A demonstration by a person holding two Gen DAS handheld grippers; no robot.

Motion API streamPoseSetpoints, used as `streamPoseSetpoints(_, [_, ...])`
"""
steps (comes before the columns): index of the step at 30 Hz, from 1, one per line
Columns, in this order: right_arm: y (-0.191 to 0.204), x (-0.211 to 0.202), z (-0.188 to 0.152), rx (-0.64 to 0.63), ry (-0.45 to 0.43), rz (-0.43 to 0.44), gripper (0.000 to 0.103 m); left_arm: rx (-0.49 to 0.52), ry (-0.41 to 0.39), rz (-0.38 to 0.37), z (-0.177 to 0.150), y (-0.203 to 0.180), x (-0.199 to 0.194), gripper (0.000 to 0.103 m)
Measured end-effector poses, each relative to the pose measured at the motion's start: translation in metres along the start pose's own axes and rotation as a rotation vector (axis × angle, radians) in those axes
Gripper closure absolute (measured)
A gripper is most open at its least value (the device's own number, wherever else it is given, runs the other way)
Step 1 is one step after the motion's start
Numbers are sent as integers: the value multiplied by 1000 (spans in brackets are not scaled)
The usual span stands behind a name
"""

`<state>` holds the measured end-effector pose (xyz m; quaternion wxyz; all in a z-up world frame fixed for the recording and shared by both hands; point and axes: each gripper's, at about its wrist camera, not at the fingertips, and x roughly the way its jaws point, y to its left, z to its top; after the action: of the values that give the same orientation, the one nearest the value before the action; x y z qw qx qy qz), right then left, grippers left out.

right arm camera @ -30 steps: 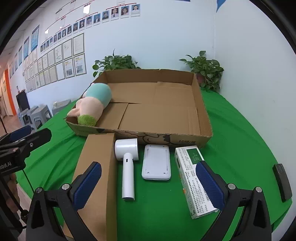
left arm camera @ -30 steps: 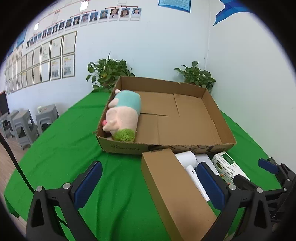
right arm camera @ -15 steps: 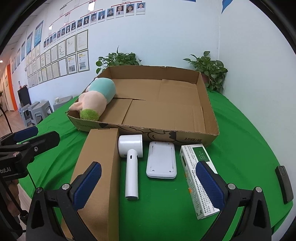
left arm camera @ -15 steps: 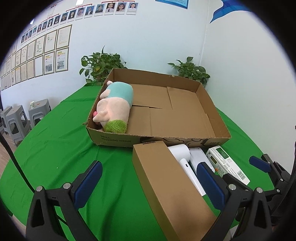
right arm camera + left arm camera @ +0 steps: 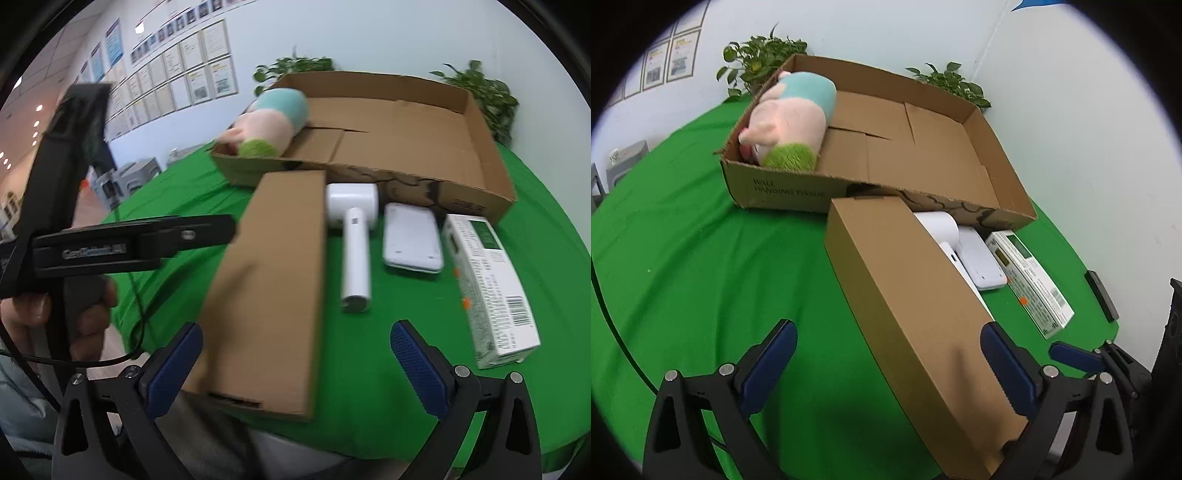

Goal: Organize objects
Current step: 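Lift the brown box with the left gripper and swing it over the tray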

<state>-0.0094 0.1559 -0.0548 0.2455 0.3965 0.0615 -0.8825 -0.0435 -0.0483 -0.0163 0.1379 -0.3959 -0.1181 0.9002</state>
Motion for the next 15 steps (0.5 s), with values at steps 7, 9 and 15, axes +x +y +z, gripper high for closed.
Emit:
streamPoseSetpoints(7, [35, 15, -2, -94, 47, -30, 16, -22, 12, -69, -6, 4, -1, 4])
streamPoseSetpoints(9, [41, 18, -2, -130, 52, -68, 20, -24, 6, -67, -7, 6, -5, 4])
streamPoseSetpoints(15, [55, 23, 2, -143, 59, -52, 21, -73, -21, -52, -12, 25, -25, 4])
